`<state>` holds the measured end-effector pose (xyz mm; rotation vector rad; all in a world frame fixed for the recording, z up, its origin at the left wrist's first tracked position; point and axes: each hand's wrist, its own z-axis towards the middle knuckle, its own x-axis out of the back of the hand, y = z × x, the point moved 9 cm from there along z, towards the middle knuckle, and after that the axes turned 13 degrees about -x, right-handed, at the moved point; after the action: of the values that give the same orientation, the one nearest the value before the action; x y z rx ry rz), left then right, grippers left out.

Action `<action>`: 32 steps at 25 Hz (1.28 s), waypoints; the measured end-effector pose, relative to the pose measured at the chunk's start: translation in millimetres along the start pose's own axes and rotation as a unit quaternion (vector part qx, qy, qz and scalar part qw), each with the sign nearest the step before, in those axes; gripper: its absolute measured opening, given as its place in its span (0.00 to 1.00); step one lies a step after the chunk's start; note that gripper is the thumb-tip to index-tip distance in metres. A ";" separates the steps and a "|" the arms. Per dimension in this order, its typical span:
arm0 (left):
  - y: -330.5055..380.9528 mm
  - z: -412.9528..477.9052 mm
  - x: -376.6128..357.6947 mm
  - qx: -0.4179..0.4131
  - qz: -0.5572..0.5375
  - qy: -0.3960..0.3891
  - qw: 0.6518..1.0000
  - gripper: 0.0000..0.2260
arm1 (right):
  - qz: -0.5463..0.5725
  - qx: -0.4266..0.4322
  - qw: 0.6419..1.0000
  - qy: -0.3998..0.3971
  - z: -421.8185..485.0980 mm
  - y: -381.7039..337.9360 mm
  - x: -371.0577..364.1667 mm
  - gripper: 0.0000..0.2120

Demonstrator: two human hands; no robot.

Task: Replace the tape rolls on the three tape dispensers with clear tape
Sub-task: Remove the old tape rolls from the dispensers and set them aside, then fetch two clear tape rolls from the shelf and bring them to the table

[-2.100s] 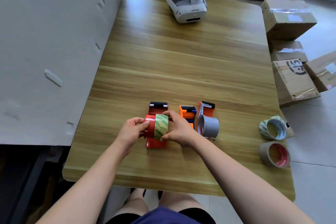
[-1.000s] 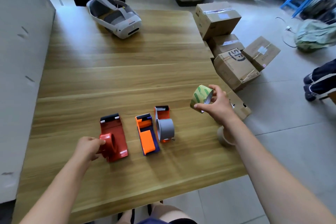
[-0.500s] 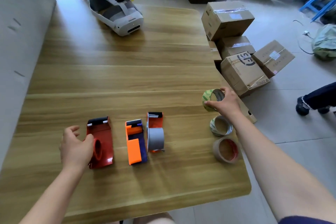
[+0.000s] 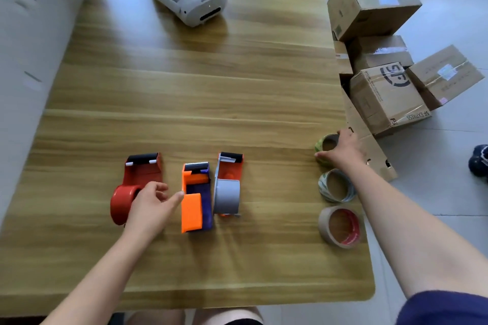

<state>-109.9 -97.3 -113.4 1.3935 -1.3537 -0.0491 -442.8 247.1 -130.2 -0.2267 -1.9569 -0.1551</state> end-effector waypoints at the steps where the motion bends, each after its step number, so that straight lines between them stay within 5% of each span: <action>1: -4.8 -2.5 -8.2 0.013 0.016 -0.026 0.999 0.21 | -0.011 0.003 1.000 0.004 -0.5 0.0 -2.0 0.42; 7: -19.2 -8.6 -27.8 0.058 -0.005 -0.079 0.995 0.24 | -0.085 -0.003 0.996 -0.013 -15.1 -9.7 8.1 0.44; 10: -23.2 -11.1 -44.4 0.080 -0.057 -0.131 0.986 0.09 | 0.030 0.055 0.998 -0.004 -57.2 -46.3 17.8 0.40; 13: -27.4 -13.9 -55.0 0.114 -0.159 -0.132 0.972 0.06 | 0.188 0.088 0.967 -0.150 -133.9 -89.9 -16.8 0.39; 16: -26.0 -10.9 -50.6 0.116 -0.214 -0.107 0.964 0.05 | 0.220 0.051 0.931 -0.288 -199.5 -109.9 -77.0 0.43; 25: -24.7 3.9 -25.9 0.063 -0.175 -0.102 0.977 0.04 | 0.208 0.009 0.953 -0.221 -222.8 -101.9 -104.8 0.38; 32: -53.1 2.8 -20.0 0.090 -0.158 -0.084 0.980 0.15 | 0.207 -0.016 0.959 -0.192 -220.0 -84.9 -94.2 0.36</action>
<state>-83.6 -100.8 -163.6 1.7820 -1.2846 -0.2673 -229.5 109.3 -132.5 -0.7263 -2.2395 0.1430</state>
